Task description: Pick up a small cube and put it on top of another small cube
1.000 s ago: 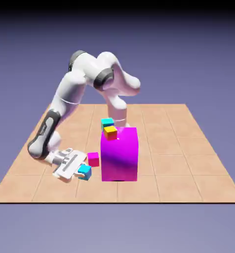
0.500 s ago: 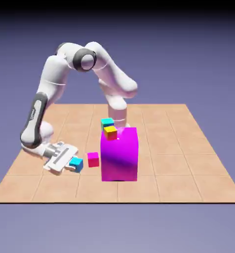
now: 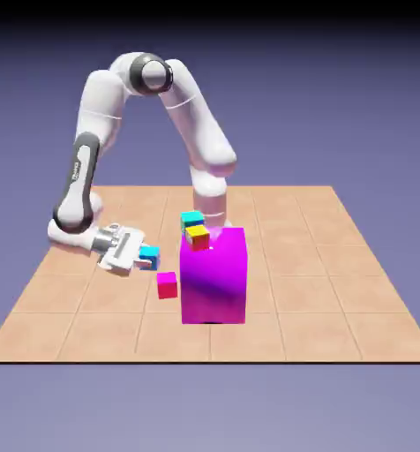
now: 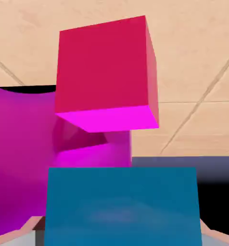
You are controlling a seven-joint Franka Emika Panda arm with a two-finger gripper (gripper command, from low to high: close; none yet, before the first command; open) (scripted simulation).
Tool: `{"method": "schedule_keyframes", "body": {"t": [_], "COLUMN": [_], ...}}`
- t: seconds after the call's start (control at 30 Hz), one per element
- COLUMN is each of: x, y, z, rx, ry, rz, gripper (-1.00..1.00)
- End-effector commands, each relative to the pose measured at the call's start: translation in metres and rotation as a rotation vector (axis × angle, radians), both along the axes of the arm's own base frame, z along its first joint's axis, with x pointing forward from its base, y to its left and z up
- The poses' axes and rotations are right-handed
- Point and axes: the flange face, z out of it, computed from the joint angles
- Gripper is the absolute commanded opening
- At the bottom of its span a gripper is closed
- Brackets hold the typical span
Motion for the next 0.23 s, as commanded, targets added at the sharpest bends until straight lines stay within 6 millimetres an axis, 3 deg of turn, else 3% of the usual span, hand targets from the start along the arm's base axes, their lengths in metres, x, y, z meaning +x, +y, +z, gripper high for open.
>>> {"method": "schedule_keyframes", "body": {"t": [0.0, 0.03, 0.07, 0.17, 0.2], "x": [0.0, 0.0, 0.0, -0.004, -0.004], "y": [0.002, 0.002, 0.002, -0.044, -0.046], "z": [-0.001, -0.001, -0.001, 0.03, 0.031], "rx": [0.0, 0.0, 0.0, 0.0, 0.0], "ry": [0.001, 0.001, 0.001, 0.001, 0.001], "rz": [0.002, 0.002, 0.002, 0.002, 0.002], "gripper": [-1.0, 1.0, 1.0, 1.0, 1.0]}}
